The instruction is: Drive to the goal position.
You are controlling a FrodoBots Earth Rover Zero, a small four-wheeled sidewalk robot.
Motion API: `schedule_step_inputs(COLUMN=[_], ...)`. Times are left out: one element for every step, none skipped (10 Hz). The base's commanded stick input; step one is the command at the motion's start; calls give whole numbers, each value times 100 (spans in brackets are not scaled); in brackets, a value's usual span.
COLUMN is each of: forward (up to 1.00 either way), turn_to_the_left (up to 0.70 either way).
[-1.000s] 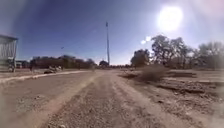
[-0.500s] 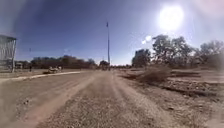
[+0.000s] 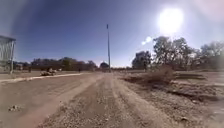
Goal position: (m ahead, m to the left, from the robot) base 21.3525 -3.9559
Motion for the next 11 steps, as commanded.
schedule_step_inputs(forward=[70, 70, 70, 70, 70, 70, 70, 70, 70, 70, 70], turn_to_the_left=[0, 0, 0, 0, 0, 0, 0, 0, 0, 0, 0])
